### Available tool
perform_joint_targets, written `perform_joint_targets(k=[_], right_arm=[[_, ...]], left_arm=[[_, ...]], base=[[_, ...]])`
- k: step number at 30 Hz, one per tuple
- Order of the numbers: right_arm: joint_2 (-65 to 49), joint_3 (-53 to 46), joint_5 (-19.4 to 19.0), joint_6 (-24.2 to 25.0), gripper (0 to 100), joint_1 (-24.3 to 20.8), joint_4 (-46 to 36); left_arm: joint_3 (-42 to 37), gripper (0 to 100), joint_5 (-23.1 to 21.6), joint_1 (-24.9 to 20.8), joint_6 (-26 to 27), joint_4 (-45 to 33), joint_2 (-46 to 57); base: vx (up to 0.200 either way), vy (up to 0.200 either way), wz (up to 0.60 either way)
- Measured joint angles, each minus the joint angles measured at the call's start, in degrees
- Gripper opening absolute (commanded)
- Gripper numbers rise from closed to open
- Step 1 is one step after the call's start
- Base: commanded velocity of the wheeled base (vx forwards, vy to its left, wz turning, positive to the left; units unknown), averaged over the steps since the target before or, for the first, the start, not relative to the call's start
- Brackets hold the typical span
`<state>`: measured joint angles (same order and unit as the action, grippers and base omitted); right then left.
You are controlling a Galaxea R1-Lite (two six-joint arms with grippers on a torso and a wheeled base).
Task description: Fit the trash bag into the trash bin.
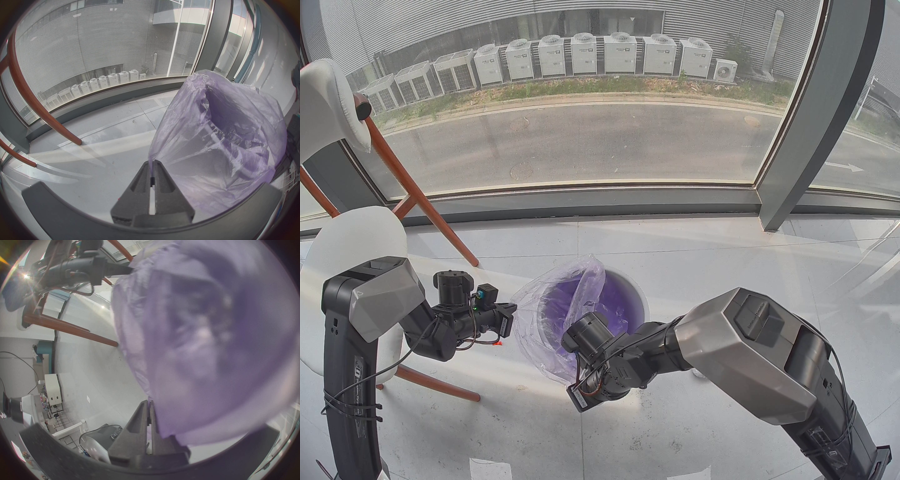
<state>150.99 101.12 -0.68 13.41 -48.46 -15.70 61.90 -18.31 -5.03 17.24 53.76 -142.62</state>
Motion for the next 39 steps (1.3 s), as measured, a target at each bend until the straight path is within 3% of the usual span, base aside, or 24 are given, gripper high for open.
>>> perform_joint_targets(k=[9, 10, 17, 24, 28, 39], right_arm=[[-0.20, -2.33, 0.46, 0.44, 0, 2.95, 0.07], [-0.44, -2.96, 0.46, 0.44, 100, 3.18, 0.11], [-3.43, -9.51, -1.23, 0.65, 100, 4.63, 0.71], [-13.64, -17.10, -9.44, 2.21, 100, 3.47, 1.06], [-20.43, -19.29, -11.74, 4.49, 100, 2.84, 1.41], [-24.53, -16.55, -5.78, 4.97, 100, 7.12, 9.33]], left_arm=[[0.41, 0, 0.13, -1.79, 0.50, 0.27, -2.06], [0.41, 0, 0.11, -1.93, 0.50, 0.32, -2.17], [0.33, 0, 0.13, -2.21, 0.33, 0.56, -2.61], [0.30, 0, 0.13, -2.27, 0.11, 1.44, -2.73], [0.20, 0, 0.09, -2.54, -0.11, 1.96, -2.73], [0.20, 0, 0.11, -3.80, -0.29, 2.89, -2.73]], base=[[0.000, 0.000, 0.00], [0.000, 0.000, 0.00], [0.000, 0.000, 0.00], [0.000, 0.000, 0.00], [0.000, 0.000, 0.00], [0.000, 0.000, 0.00]])
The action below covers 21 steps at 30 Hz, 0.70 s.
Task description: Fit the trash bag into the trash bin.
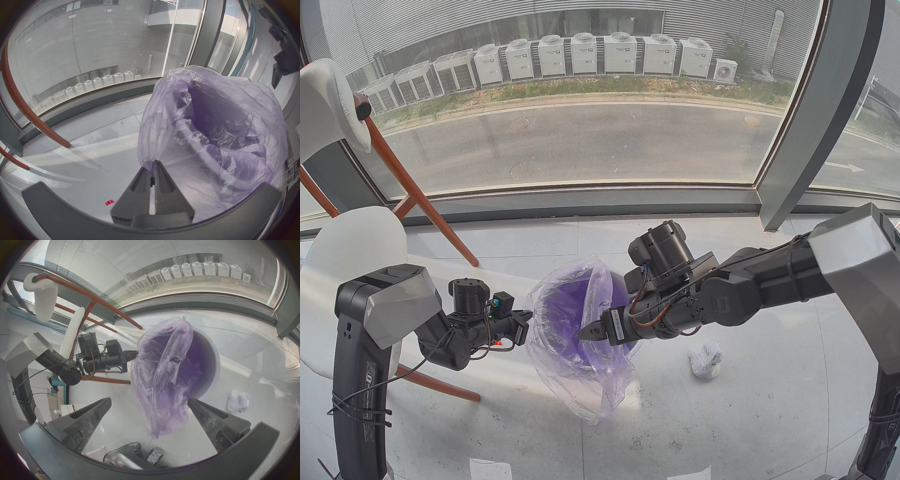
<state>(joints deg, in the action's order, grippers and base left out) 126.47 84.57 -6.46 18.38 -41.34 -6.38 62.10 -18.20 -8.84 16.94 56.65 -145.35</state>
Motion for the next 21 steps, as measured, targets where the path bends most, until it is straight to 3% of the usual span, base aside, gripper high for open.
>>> perform_joint_targets(k=[15, 16, 21], right_arm=[[10.25, 10.22, 2.04, -0.27, 100, 3.44, 2.22], [10.72, 10.78, 2.12, -0.29, 0, 3.88, 2.13], [11.74, 11.33, 2.26, -0.49, 0, 6.30, 1.93]], left_arm=[[0.07, 0, 0.00, -0.30, -0.09, 0.11, -0.02], [0.09, 0, 0.00, -0.30, -0.09, 0.11, -0.05], [0.17, 0, 0.11, -0.33, -0.50, 0.11, -0.10]], base=[[0.000, 0.000, 0.00], [0.000, 0.000, 0.00], [0.000, 0.000, 0.00]])
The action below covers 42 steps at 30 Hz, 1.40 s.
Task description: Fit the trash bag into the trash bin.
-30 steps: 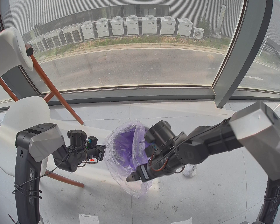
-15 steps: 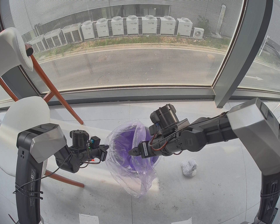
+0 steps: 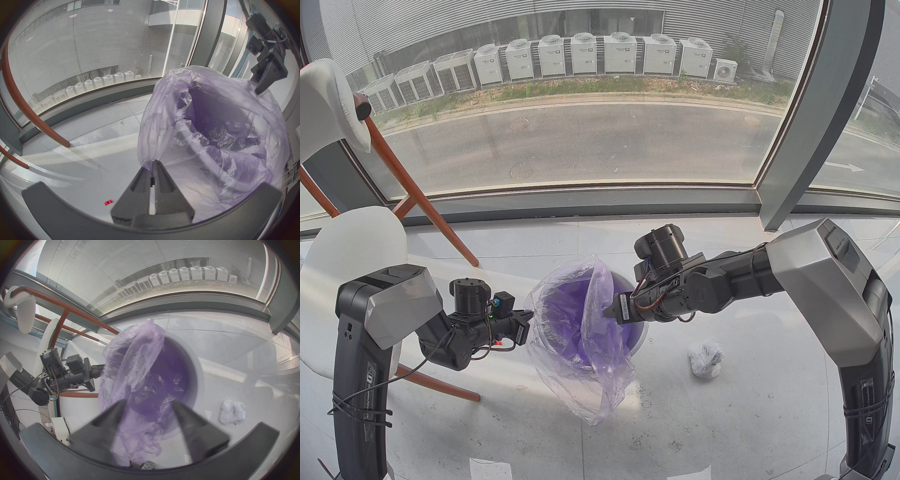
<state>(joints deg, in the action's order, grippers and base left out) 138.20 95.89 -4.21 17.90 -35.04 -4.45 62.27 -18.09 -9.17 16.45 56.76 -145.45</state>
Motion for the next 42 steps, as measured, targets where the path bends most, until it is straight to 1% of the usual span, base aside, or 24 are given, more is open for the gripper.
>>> perform_joint_targets(k=[2, 7, 15, 21, 27, 31, 32, 38, 42], right_arm=[[0.02, -0.66, -0.02, -0.06, 0, 1.06, 0.10], [-0.77, -3.39, -0.59, -0.35, 0, 5.88, 1.28], [-1.38, -5.21, -1.26, -1.29, 0, 10.12, 6.30], [-0.28, -5.49, -1.54, -1.48, 0, 12.87, 7.20], [2.34, -5.51, -1.71, -1.61, 0, 14.23, 13.78], [4.24, -5.55, -1.73, -1.95, 0, 14.70, 16.13], [4.68, -5.55, -1.78, -2.27, 100, 14.73, 16.21], [5.49, -5.86, -1.80, -2.35, 100, 15.60, 16.41], [3.77, -6.34, -2.26, -1.91, 100, 16.63, 16.52]], left_arm=[[0.10, 0, 0.41, -0.01, -0.46, 0.04, -0.01], [0.49, 0, 1.93, -0.06, -1.69, 0.52, -0.52], [0.73, 0, 2.24, -0.72, -2.05, 1.21, -1.27], [1.34, 0, 2.28, -1.99, -2.05, 1.27, -1.55], [1.69, 0, 2.35, -2.49, -2.05, 1.29, -1.69], [1.76, 0, 2.35, -2.57, -2.05, 1.32, -1.85], [1.73, 0, 2.36, -2.57, -2.02, 1.32, -1.90], [1.71, 0, 2.36, -2.54, -2.05, 1.32, -2.02], [1.67, 0, 2.36, -2.54, -2.44, 2.06, -2.02]], base=[[0.000, 0.000, 0.00], [0.000, 0.000, 0.00], [0.000, 0.000, 0.00], [0.000, 0.000, 0.00], [0.000, 0.000, 0.00], [0.000, 0.000, 0.00], [0.000, 0.000, 0.00], [0.000, 0.000, 0.00], [0.000, 0.000, 0.00]])
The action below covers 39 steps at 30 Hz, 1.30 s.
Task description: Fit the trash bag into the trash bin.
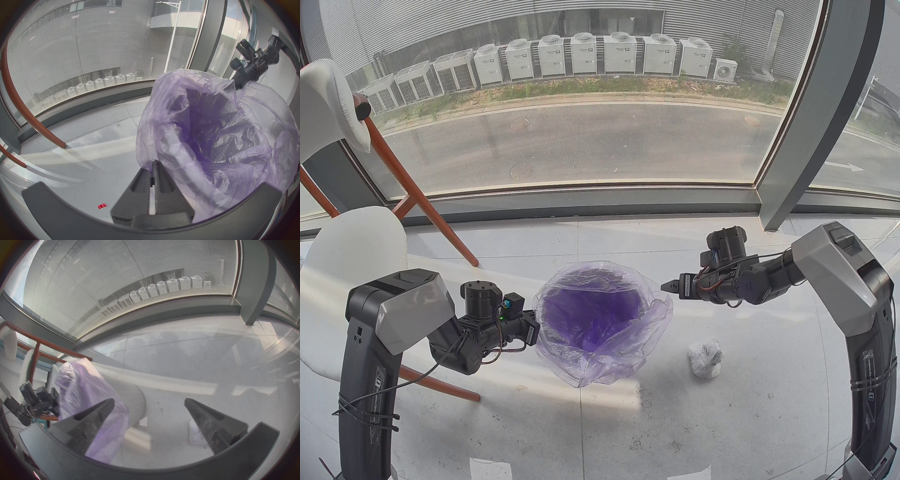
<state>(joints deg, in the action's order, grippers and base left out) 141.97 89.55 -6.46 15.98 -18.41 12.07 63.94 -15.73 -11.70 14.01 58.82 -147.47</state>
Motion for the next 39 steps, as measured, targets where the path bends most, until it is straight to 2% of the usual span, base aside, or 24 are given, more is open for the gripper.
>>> perform_joint_targets(k=[3, 6, 8, 11, 17, 21, 24, 25, 28, 29, 39], right_arm=[[-3.08, -0.28, -2.27, 0.52, 100, 0.41, -0.06], [-6.96, -1.52, -6.25, 3.06, 100, 0.74, -1.58], [-9.47, -2.82, -8.31, 5.50, 100, -0.24, -4.44], [-12.15, -4.46, -9.44, 9.41, 100, -3.22, -8.81], [-11.51, -5.18, -9.26, 15.93, 100, -9.45, -11.80], [-8.97, -3.78, -6.14, 16.36, 100, -12.18, -12.18], [-7.18, -2.58, -4.43, 14.84, 100, -13.03, -12.23], [-6.78, -2.29, -4.24, 14.34, 100, -13.14, -12.20], [-5.97, -1.77, -3.94, 13.91, 100, -13.04, -12.14], [-5.84, -1.68, -3.74, 13.91, 0, -12.96, -12.09], [-7.79, -1.52, -3.25, 13.46, 0, -12.20, -12.29]], left_arm=[[-0.24, 0, 0.05, 0.00, -0.51, 1.06, 0.04], [-0.68, 0, 0.07, -0.04, -0.82, 1.87, 0.20], [-1.07, 0, 0.07, -0.04, -0.96, 2.19, 0.41], [-1.62, 0, 0.07, -0.06, -1.10, 2.49, 0.85], [-2.06, 0, 0.13, -0.43, -1.21, 2.82, 1.38], [-2.12, 0, 0.13, -0.72, -1.28, 3.12, 1.55], [-2.10, 0, 0.21, -0.72, -1.32, 3.25, 1.61], [-2.08, 100, 0.27, -0.74, -1.32, 3.30, 1.63], [-1.93, 100, 0.46, -0.74, -1.37, 3.45, 1.71], [-1.84, 100, 0.49, -0.74, -1.37, 3.45, 1.71], [-3.72, 100, 0.54, -0.56, -2.07, 4.18, 3.34]], base=[[0.000, 0.000, 0.00], [0.000, 0.000, 0.00], [0.000, 0.000, 0.00], [0.000, 0.000, 0.00], [0.000, 0.000, 0.00], [0.000, 0.000, 0.00], [0.000, 0.000, 0.00], [0.000, 0.000, 0.00], [0.000, 0.000, 0.00], [0.000, 0.000, 0.00], [0.000, 0.000, 0.00]])
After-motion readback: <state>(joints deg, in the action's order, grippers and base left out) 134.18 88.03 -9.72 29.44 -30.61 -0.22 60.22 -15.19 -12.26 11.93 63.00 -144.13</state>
